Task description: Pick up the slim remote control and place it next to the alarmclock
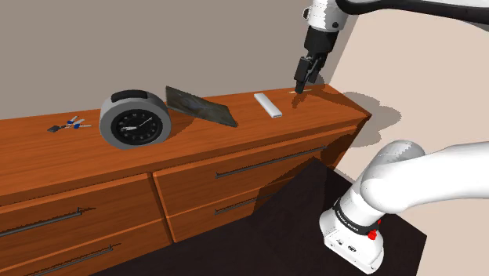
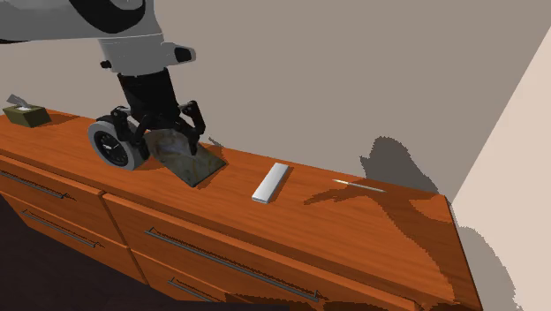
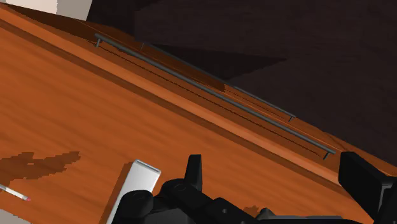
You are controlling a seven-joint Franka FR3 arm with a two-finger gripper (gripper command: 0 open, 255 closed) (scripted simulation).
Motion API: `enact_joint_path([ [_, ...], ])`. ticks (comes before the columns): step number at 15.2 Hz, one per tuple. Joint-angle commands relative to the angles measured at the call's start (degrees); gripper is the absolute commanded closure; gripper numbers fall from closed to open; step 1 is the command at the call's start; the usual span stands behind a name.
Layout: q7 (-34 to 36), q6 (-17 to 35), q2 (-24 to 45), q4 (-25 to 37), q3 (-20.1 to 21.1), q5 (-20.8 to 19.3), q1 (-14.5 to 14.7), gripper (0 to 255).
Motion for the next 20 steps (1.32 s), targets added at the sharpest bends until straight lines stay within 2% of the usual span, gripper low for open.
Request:
enact_joint_path([
  [1, 0.0, 0.0, 0.0, 0.0, 0.0, 0.0, 0.0, 0],
  [10, 0.0, 14.6, 14.6, 0.4, -3.8, -1.7, -3.0, 0],
  [20, -0.7, 27.2, 33.9, 7.6, -7.9, -1.0, -5.7, 0],
])
